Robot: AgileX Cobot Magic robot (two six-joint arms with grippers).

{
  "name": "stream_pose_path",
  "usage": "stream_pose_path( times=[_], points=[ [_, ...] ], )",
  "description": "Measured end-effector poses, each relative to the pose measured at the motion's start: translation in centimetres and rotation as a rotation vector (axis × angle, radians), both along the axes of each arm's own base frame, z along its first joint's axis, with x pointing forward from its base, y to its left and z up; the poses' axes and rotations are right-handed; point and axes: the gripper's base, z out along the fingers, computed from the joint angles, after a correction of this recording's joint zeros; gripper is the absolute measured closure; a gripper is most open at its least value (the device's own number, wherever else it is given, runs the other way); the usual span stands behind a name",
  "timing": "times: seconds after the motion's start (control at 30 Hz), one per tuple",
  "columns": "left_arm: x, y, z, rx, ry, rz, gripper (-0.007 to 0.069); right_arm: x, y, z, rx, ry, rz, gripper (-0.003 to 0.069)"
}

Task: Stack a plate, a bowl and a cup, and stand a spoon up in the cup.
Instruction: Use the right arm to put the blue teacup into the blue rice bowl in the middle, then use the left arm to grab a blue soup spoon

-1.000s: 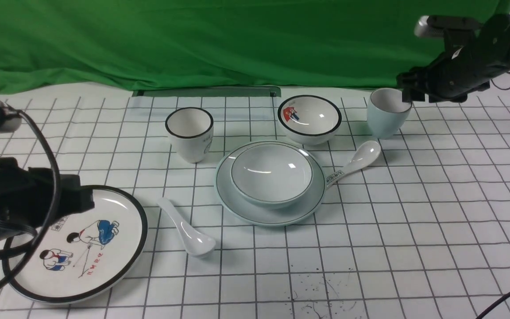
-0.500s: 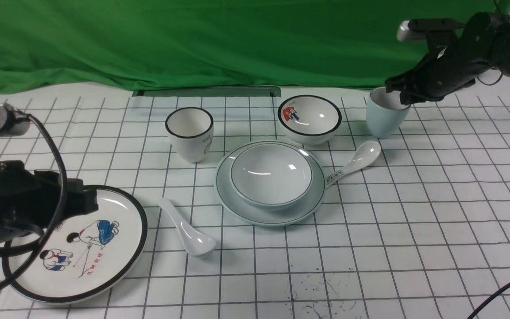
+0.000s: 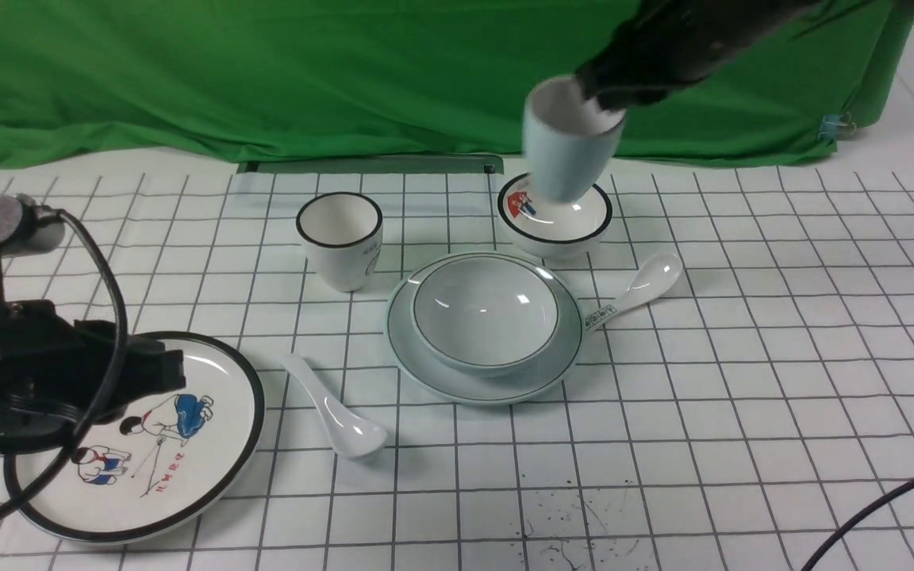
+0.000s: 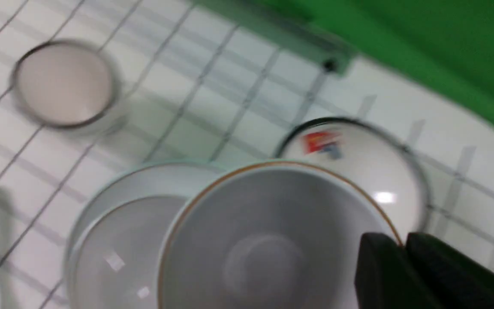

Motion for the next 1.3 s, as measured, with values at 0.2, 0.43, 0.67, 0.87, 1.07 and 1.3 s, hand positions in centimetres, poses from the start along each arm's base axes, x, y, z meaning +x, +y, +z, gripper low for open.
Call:
stream_pose_path(
  times=[0.2,0.43,0.67,0.87,1.07,1.3],
  points=[
    [-0.1,-0.1,0.1,0.006,0.019,-0.021,0.0632,-0.7,4.7,-7.3,-0.067,0.128,0.094,0.0580],
    [-0.1,-0.1,0.1,0.004,0.021,-0.021,0.0632,0.0,4.9,-8.5,-0.062,0.113,0.071,0.0580],
    [-0.1,-0.2,0.1,0.002,0.024,-0.028,0.0632,0.2,5.0,-9.5,-0.070,0.131,0.068,0.0489],
    [0.9,-1.4,-0.2,-0.035,0.130,-0.089,0.0632,-0.1,4.7,-7.9,-0.065,0.099,0.068,0.0258],
    [3.3,-5.0,-0.9,-0.010,0.250,-0.206,0.0591,-2.2,3.2,-1.1,-0.030,-0.026,0.061,0.0246],
    [7.5,-8.4,-2.9,0.081,0.355,-0.132,0.0340,-8.2,-2.3,8.7,-0.080,-0.175,-0.096,0.0309]
  ],
)
